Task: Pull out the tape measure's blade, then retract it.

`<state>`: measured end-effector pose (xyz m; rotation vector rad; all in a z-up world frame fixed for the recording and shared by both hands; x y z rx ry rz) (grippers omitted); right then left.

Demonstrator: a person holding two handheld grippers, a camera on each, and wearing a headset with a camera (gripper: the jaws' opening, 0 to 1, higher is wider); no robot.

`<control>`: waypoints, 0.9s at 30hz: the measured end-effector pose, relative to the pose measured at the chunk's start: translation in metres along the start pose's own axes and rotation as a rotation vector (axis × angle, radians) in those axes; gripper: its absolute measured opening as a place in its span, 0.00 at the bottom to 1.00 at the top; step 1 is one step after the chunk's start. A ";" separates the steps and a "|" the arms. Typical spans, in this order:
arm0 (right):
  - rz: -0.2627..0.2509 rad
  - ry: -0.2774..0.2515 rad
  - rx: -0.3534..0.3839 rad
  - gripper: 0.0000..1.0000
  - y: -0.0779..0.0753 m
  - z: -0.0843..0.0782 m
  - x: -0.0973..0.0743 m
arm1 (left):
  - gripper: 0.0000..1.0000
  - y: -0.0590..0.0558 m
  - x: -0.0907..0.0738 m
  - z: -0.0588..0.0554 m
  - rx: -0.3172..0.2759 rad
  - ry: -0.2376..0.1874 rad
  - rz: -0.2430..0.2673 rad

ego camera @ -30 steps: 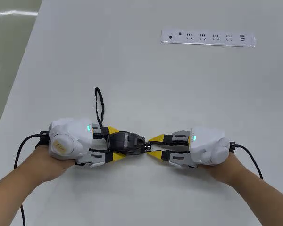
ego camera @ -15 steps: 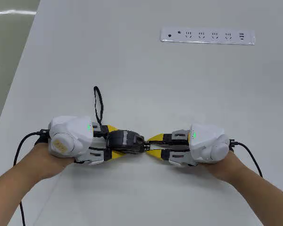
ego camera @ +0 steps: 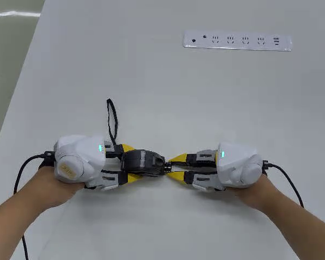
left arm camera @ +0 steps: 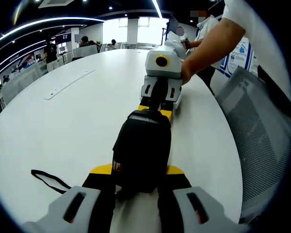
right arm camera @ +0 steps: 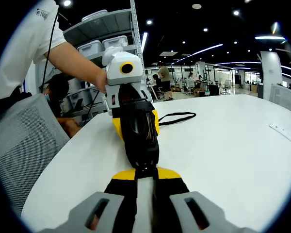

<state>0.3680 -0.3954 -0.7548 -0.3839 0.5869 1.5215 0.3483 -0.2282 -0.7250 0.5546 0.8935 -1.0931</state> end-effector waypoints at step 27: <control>-0.013 0.007 -0.021 0.11 0.003 -0.002 -0.003 | 0.29 0.000 0.000 -0.001 0.014 -0.011 0.000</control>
Point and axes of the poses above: the centre of the closed fingertips' face, and the gripper's own axes: x roughly forward along the fingers, y roughly to its left, z roughly out of its top, the point moved 7 cm from there along -x, roughly backward along the fingers, and after that the axes turned 15 degrees about y, right-handed, at the moved point
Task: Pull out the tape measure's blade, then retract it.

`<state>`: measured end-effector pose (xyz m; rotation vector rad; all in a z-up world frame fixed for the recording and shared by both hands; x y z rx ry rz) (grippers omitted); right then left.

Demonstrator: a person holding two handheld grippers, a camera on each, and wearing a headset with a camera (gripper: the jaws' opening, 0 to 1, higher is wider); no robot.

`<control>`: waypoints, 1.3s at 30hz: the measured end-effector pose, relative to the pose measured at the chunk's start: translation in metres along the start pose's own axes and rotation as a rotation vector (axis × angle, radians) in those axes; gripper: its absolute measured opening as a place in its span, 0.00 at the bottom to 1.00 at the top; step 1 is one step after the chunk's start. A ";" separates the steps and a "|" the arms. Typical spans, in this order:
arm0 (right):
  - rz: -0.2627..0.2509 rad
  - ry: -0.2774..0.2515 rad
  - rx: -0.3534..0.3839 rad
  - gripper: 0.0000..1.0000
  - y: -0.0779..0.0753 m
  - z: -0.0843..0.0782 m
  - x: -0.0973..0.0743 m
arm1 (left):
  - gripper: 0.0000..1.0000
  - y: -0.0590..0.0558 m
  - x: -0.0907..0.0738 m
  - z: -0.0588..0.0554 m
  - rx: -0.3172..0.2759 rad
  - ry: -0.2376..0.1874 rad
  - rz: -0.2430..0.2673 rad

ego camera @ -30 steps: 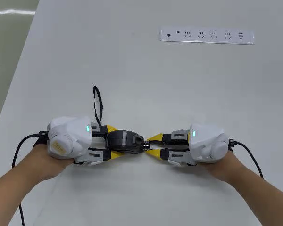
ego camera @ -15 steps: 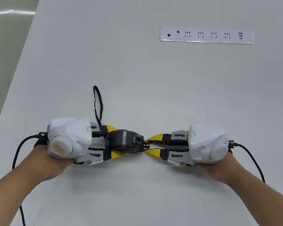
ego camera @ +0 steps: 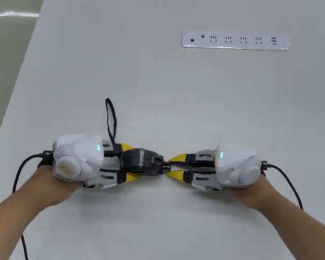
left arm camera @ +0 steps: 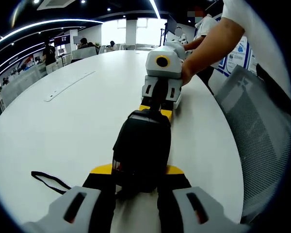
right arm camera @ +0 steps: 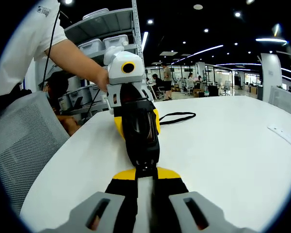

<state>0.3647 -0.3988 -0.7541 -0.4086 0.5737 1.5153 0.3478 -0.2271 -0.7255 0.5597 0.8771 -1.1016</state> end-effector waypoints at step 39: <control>-0.021 0.002 0.044 0.10 0.001 -0.020 -0.030 | 0.29 -0.001 -0.001 0.004 -0.003 -0.007 -0.006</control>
Point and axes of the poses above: the centre of the closed fingertips' face, and the gripper's own axes: x roughly forward along the fingers, y roughly to its left, z roughly out of its top, the point moved 7 cm from there along -x, roughly backward along the fingers, and after that the axes turned 15 degrees about y, right-handed, at the moved point
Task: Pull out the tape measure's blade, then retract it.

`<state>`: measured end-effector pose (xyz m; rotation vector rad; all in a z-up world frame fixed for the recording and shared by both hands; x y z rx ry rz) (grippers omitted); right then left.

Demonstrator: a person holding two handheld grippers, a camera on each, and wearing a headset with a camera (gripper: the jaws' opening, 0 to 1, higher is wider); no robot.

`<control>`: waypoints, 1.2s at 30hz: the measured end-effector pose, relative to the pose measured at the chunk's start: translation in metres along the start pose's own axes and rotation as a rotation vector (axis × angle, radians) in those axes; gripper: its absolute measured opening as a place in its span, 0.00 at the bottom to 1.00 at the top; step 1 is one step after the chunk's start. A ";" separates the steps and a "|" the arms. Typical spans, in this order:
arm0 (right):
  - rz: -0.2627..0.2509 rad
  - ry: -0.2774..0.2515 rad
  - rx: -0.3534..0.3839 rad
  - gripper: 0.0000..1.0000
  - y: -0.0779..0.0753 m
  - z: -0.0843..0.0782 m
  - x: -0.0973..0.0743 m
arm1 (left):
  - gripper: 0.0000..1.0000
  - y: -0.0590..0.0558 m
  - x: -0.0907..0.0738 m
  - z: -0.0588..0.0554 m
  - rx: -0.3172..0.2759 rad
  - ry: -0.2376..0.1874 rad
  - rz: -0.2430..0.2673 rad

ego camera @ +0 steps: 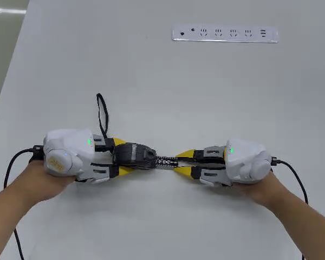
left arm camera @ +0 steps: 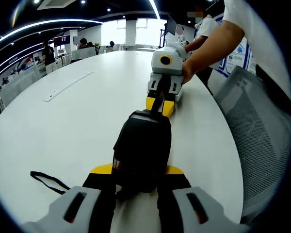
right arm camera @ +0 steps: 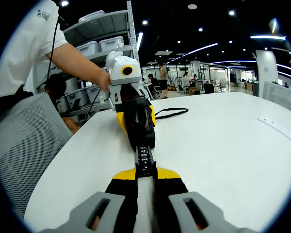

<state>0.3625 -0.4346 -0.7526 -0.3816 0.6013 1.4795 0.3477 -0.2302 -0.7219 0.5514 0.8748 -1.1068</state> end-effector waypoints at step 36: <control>-0.001 0.006 0.020 0.10 -0.002 -0.014 -0.018 | 0.29 -0.001 0.000 0.000 0.001 -0.001 0.001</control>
Point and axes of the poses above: the centre of the closed fingertips' face, and the gripper's own axes: x roughly forward along the fingers, y roughly to its left, z roughly out of its top, the point moved 7 cm from there along -x, roughly backward along the fingers, and after that the axes turned 15 degrees about y, right-handed, at the moved point
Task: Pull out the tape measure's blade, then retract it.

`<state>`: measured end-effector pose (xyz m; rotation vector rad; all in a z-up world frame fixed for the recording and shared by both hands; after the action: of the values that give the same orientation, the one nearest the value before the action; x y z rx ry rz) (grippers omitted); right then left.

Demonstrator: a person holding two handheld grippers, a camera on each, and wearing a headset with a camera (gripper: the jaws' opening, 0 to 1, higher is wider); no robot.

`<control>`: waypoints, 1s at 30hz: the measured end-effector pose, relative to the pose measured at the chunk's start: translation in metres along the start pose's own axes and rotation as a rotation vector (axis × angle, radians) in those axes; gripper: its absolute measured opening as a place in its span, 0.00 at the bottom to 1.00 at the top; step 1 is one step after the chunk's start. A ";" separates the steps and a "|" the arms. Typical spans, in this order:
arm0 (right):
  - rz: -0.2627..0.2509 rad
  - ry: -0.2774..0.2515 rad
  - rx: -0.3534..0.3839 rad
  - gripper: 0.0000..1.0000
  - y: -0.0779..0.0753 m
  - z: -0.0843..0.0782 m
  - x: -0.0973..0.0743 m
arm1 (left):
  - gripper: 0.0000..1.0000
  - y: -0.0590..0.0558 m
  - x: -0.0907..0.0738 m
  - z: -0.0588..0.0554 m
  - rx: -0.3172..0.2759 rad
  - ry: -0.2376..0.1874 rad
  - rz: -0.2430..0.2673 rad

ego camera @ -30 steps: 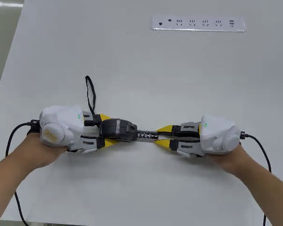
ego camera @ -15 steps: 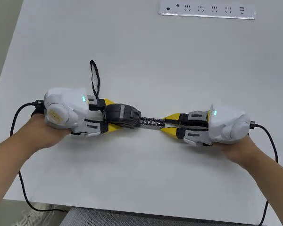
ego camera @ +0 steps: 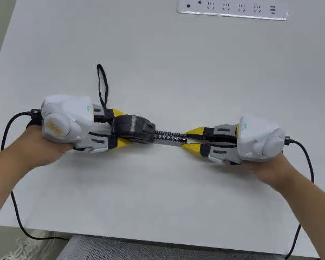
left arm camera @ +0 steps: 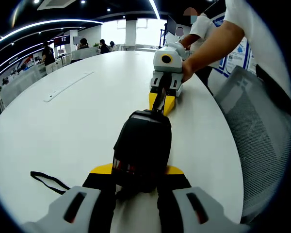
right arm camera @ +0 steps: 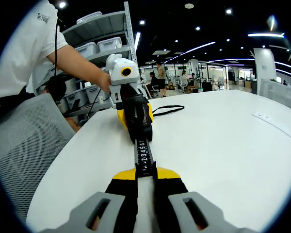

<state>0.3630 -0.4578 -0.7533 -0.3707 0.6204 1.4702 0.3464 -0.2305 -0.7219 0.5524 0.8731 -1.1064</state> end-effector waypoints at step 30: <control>-0.013 -0.002 0.021 0.10 -0.004 -0.017 -0.025 | 0.29 -0.001 0.000 0.001 -0.001 0.002 0.003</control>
<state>0.3645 -0.4881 -0.7523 -0.3556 0.6302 1.4502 0.3461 -0.2314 -0.7219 0.5540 0.8741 -1.1034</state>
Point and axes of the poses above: the centre of the closed fingertips' face, and the gripper's own axes: x roughly forward along the fingers, y roughly to its left, z roughly out of its top, the point moved 7 cm from there along -x, roughly backward along the fingers, and after that the axes turned 15 degrees about y, right-handed, at the moved point
